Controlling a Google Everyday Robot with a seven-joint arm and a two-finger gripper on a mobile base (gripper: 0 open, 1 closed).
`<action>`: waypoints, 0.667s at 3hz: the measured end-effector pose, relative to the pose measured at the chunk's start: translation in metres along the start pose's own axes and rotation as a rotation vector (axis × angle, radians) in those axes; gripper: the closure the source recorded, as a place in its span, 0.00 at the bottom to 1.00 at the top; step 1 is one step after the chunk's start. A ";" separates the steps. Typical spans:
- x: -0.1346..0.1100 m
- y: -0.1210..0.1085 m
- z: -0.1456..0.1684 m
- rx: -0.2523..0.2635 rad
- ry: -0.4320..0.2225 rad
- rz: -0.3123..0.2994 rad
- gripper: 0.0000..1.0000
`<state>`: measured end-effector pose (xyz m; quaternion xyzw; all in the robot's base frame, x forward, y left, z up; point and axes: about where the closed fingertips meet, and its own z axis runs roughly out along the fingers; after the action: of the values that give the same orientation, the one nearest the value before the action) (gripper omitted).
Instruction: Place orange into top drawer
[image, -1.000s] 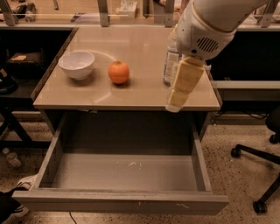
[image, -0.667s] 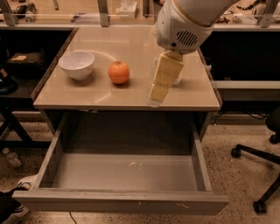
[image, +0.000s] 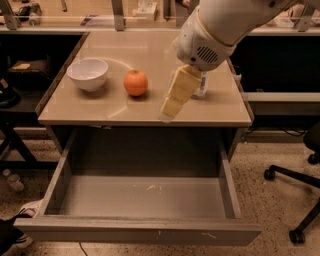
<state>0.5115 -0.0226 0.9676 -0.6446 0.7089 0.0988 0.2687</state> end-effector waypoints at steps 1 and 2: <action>0.002 -0.025 0.031 0.004 -0.074 0.079 0.00; 0.011 -0.075 0.077 0.008 -0.089 0.135 0.00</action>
Offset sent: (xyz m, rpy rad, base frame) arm 0.1042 0.0141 -0.0684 0.1480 0.0586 -0.1311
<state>0.6032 -0.0059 0.9132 -0.5893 0.7384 0.1423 0.2955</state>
